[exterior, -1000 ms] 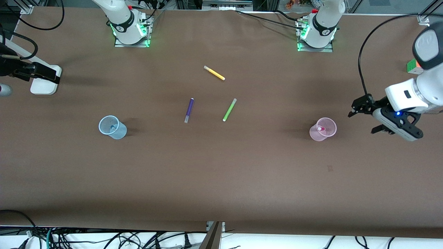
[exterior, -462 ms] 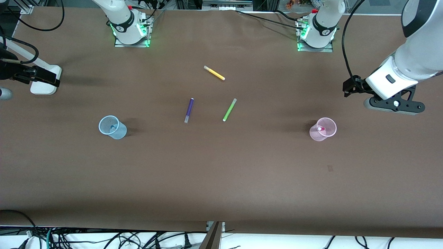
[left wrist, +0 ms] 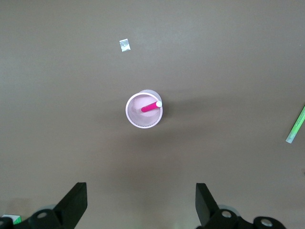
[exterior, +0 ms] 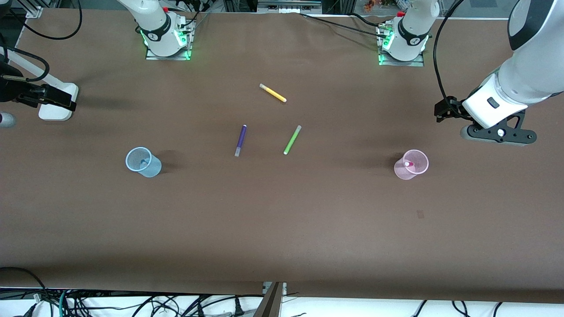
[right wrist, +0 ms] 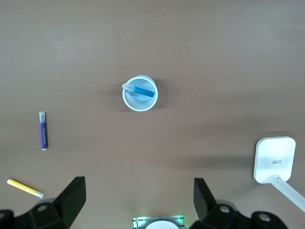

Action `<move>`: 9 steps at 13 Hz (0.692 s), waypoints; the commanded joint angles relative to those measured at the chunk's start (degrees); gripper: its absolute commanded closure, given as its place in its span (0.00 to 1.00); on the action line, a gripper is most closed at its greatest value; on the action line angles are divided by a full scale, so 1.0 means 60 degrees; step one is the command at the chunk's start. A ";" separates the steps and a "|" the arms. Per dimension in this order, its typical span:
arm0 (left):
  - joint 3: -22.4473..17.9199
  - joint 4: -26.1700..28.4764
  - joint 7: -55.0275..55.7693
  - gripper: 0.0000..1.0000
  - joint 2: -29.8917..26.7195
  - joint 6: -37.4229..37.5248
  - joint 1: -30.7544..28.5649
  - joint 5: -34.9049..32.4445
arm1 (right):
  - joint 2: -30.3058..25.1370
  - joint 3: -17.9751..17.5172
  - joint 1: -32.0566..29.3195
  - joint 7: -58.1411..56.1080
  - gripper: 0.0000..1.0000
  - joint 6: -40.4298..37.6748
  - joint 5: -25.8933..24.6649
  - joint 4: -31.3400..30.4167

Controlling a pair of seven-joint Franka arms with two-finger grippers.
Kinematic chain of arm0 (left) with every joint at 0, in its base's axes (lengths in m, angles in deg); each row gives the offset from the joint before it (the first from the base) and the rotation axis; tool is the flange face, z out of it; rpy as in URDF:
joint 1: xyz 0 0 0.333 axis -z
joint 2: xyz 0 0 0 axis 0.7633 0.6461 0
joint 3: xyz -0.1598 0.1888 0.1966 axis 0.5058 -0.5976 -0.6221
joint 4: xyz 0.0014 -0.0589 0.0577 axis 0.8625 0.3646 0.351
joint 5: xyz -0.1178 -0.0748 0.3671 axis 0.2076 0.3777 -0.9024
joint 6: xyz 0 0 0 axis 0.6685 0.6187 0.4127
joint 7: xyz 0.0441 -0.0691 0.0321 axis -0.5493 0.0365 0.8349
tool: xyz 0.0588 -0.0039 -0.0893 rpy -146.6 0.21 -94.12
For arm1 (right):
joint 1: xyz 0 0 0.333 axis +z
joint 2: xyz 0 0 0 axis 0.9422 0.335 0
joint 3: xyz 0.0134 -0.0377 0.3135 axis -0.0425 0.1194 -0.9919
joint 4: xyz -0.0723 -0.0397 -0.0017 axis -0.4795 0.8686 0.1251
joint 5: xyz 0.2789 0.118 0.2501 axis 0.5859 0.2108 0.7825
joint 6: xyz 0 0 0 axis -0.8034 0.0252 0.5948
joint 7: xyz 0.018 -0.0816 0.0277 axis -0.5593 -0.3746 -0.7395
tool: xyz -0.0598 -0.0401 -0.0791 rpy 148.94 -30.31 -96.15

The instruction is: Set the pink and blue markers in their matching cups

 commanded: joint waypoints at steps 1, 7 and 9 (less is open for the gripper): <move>-0.0090 -0.0238 -0.0210 0.00 0.0036 0.0159 0.0290 -0.0328 | 0.0060 -0.0021 -0.0023 -0.0118 0.00 -0.0025 -0.0147 0.0107; -0.5808 -0.0063 -0.1158 0.00 -0.0608 0.0247 0.5601 -0.0138 | 0.0060 -0.0021 -0.0038 -0.0118 0.00 -0.0025 -0.0161 0.0107; -0.6463 0.0651 -0.1484 0.00 -0.1119 -0.0132 0.5859 0.0707 | 0.0060 -0.0021 -0.0023 -0.0118 0.00 -0.0025 -0.0161 0.0107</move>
